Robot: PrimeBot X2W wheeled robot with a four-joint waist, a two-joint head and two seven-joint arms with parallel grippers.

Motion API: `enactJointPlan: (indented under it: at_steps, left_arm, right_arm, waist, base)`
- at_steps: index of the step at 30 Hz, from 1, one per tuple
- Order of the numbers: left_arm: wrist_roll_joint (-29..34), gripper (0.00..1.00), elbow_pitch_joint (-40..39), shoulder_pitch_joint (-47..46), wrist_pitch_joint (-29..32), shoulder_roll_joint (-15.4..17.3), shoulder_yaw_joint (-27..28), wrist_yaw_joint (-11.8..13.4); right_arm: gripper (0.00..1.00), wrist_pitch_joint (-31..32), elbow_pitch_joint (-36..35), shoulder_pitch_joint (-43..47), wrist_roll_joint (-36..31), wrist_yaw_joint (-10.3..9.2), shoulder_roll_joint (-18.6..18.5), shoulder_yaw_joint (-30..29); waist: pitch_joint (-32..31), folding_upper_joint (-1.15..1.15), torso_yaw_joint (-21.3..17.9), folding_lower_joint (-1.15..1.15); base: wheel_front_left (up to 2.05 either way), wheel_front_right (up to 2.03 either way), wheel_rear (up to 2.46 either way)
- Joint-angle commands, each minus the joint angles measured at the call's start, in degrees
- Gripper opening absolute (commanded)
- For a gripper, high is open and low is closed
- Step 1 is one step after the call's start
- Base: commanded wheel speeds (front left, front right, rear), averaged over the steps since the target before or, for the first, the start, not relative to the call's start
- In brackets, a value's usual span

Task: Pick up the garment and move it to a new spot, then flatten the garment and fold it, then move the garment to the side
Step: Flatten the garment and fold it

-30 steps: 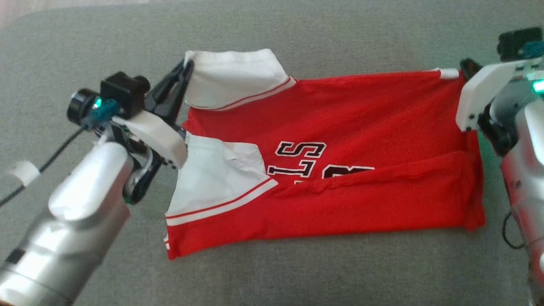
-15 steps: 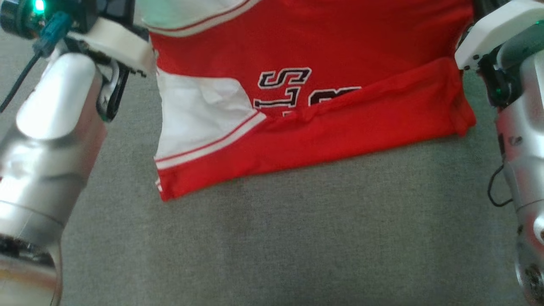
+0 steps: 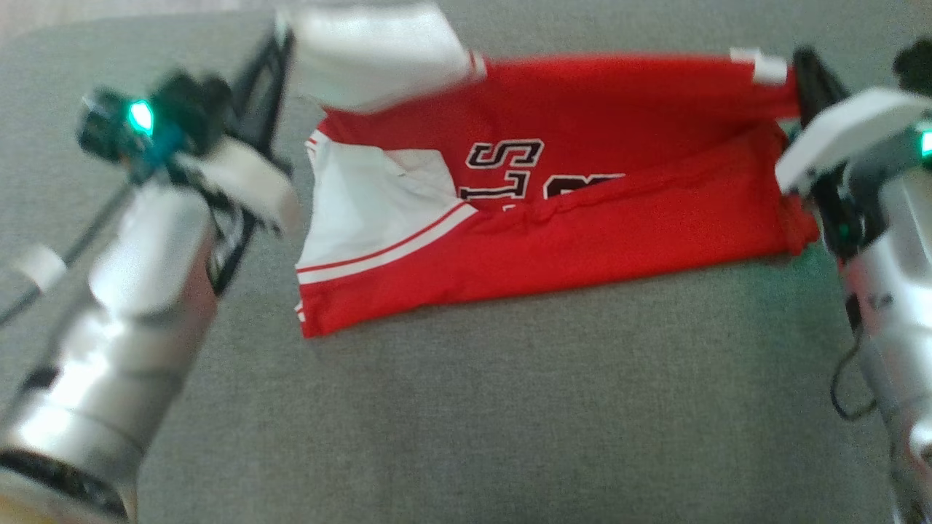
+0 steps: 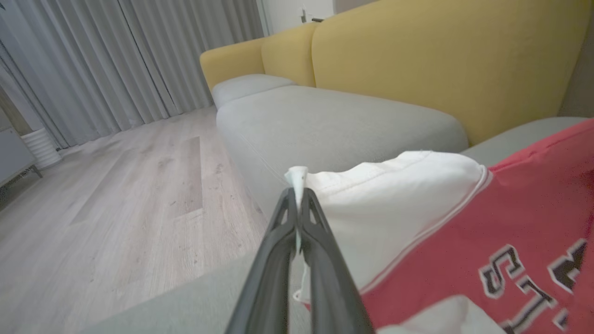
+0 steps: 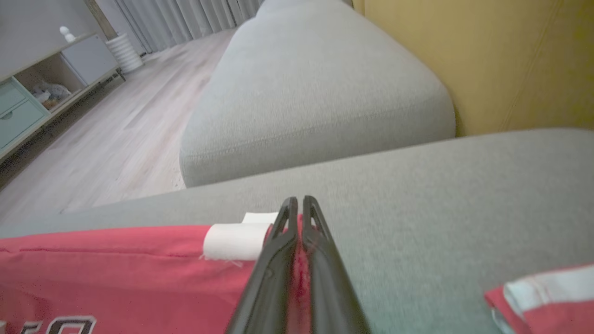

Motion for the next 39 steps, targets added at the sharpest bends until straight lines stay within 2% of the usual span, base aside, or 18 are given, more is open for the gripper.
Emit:
enactJointPlan:
  at_steps: [1, 7, 17, 21, 29, 30, 31, 32, 39]
  left_arm:
    - [0.0, 0.0, -1.9, -0.4, -0.5, 2.4, 1.3, -0.2]
    - [-0.2, 0.0, -7.1, 8.2, 1.0, 5.7, -1.8, -1.3]
    - [-4.0, 0.0, -17.5, 18.1, 13.1, 10.8, -8.3, -2.4]
    - [-4.1, 0.0, -19.7, 19.2, 15.4, 11.4, -9.2, -2.0]
    - [-2.7, 0.0, -19.6, 18.9, 16.9, 10.7, -11.0, -1.0]
    - [-2.5, 0.38, -19.4, 18.8, 16.8, 10.5, -11.1, -0.7]
    - [-2.3, 0.82, -19.2, 18.7, 16.4, 10.2, -11.0, -0.3]
    - [-2.3, 1.0, -19.1, 18.5, 15.9, 10.0, -10.8, 0.2]
    - [-5.0, 1.0, -18.6, 17.7, 9.9, 7.9, -5.1, 5.9]
  right_arm:
    - [0.0, 0.3, -1.7, 0.7, 1.3, -0.04, -1.0, 1.2]
    - [0.0, 3.4, -1.9, 7.1, 5.7, -0.04, -5.4, 4.6]
    - [0.0, 10.5, -5.1, 14.6, 8.8, -0.04, -11.4, 12.9]
    - [0.0, 12.3, -6.9, 15.2, 9.5, -0.04, -12.5, 14.9]
    - [0.0, 14.2, -7.7, 15.0, 8.8, -0.04, -13.7, 17.1]
    - [0.65, 13.7, -7.6, 14.8, 8.9, -0.04, -13.6, 16.6]
    - [1.0, 14.0, -7.0, 14.6, 10.0, -0.04, -13.0, 15.5]
    - [1.0, 13.9, -6.9, 14.3, 11.2, -0.04, -12.4, 14.4]
    - [1.0, 6.4, -10.3, 12.4, 14.4, -0.04, -10.7, 9.6]
  waist:
    - [-1.7, 0.0, 1.3, 0.0]
    - [-5.7, 0.0, 2.8, 0.0]
    - [-8.0, 0.0, 3.7, 0.0]
    - [-7.0, 0.0, 3.5, 0.0]
    - [-5.3, 0.0, 3.3, 0.0]
    - [-5.2, 0.0, 3.3, 0.0]
    - [-5.2, 0.0, 3.2, 0.0]
    - [-5.3, 0.0, 3.1, 0.0]
    - [-7.9, 0.0, 2.8, 0.0]
  base:
    - [0.0, 0.0, 0.0]
    - [0.0, 0.0, 0.0]
    - [0.0, 0.0, 0.0]
    - [0.0, 0.0, 0.0]
    - [0.0, 0.0, 0.0]
    - [0.0, 0.0, 0.0]
    - [0.0, 0.0, 0.0]
    - [0.0, 0.0, 0.0]
    - [0.0, 0.0, 0.0]
